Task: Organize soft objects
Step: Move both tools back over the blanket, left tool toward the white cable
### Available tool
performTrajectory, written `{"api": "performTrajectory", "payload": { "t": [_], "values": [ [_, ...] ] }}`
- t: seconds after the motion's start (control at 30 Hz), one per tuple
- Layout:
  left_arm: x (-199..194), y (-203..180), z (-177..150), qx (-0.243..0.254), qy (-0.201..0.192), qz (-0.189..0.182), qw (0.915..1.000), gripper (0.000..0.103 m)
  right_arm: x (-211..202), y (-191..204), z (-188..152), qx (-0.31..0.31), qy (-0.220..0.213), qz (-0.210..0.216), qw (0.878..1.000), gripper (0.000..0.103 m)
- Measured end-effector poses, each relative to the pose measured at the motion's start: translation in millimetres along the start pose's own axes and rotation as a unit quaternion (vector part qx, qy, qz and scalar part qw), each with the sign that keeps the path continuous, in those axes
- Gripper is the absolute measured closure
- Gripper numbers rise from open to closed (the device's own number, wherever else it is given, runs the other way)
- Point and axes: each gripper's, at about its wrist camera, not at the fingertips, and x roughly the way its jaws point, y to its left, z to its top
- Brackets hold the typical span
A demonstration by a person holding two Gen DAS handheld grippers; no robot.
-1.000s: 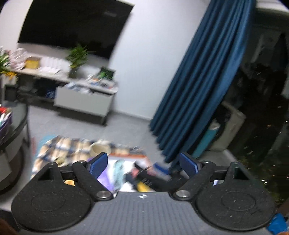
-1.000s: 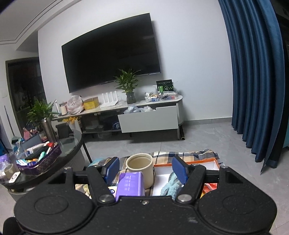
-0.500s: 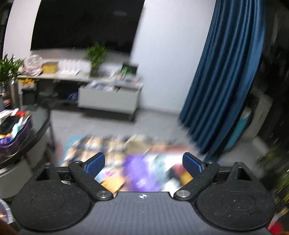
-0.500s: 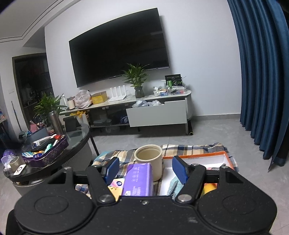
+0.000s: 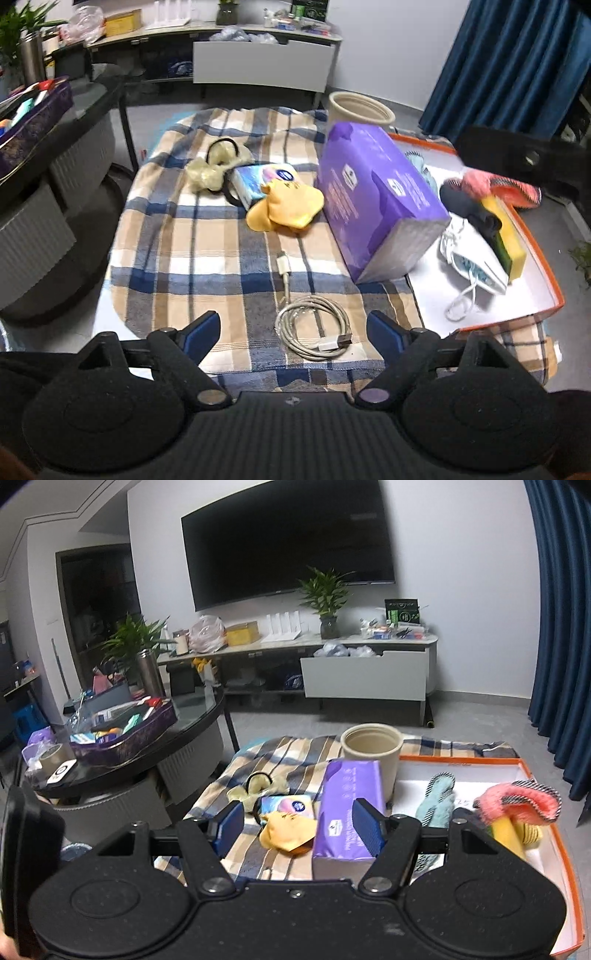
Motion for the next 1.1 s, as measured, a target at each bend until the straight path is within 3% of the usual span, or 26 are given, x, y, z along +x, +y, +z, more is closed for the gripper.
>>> {"api": "performTrajectory", "payload": {
  "t": [0.7,0.8,0.93,1.03,1.1],
  "values": [
    [66,-26,-17,0.048,0.032,-0.022,0.9981,0.014,7,-23,-4,0.021,0.006,-0.032,0.999,0.025],
    [74,-28,-21,0.061,0.024,-0.011,0.9978,0.015,8,-24,-3,0.021,0.005,-0.032,0.999,0.025],
    [77,-24,-24,0.084,-0.003,0.013,0.9964,0.033,7,-24,-3,0.021,0.005,-0.031,0.999,0.025],
    [74,-22,-26,0.106,-0.018,0.030,0.9938,0.034,9,-22,-1,0.020,0.008,-0.029,0.999,0.025],
    [72,-17,-27,0.103,-0.022,0.022,0.9942,0.035,11,-18,0,0.015,0.010,-0.027,0.999,0.025]
  ]
}}
